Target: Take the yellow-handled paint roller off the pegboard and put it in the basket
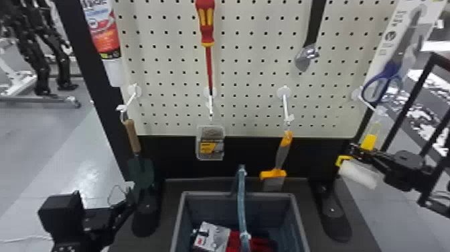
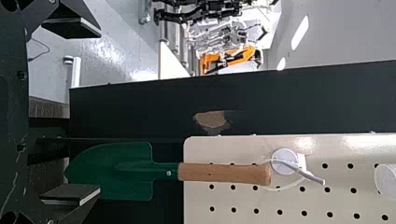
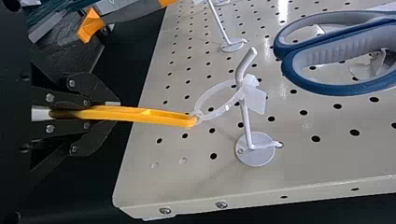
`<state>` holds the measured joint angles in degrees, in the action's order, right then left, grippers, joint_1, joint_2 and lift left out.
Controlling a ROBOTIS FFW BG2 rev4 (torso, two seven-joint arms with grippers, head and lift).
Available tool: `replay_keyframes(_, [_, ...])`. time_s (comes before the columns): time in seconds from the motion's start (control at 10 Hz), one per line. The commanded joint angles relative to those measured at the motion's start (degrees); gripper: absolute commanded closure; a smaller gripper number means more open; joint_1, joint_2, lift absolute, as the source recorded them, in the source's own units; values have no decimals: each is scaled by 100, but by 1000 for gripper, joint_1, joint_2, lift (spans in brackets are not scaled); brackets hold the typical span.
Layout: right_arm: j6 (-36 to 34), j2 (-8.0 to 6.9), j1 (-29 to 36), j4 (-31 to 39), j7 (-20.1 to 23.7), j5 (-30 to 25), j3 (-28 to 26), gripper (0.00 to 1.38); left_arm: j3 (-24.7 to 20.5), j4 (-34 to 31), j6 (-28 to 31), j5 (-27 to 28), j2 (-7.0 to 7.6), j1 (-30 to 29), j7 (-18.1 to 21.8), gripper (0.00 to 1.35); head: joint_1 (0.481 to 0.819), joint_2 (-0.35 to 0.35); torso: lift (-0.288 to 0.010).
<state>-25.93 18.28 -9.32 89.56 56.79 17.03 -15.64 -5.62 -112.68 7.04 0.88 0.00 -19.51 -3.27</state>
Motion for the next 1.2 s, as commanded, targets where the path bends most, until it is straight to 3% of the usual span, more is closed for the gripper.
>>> replay_keyframes(0.0, [0, 0, 0, 9, -1, 2, 0, 1230, 0, 0, -1, 0, -15, 0, 1, 131, 549, 0, -100])
replay_keyframes(0.8, [-193, 0, 185, 431, -1, 28, -53, 1230, 0, 0, 8, 0, -15, 0, 1, 131, 549, 0, -100])
replay_keyframes(1.1, [-387, -88, 448, 871, -54, 37, -70, 1230, 0, 0, 17, 0, -15, -9, 1, 131, 549, 0, -100])
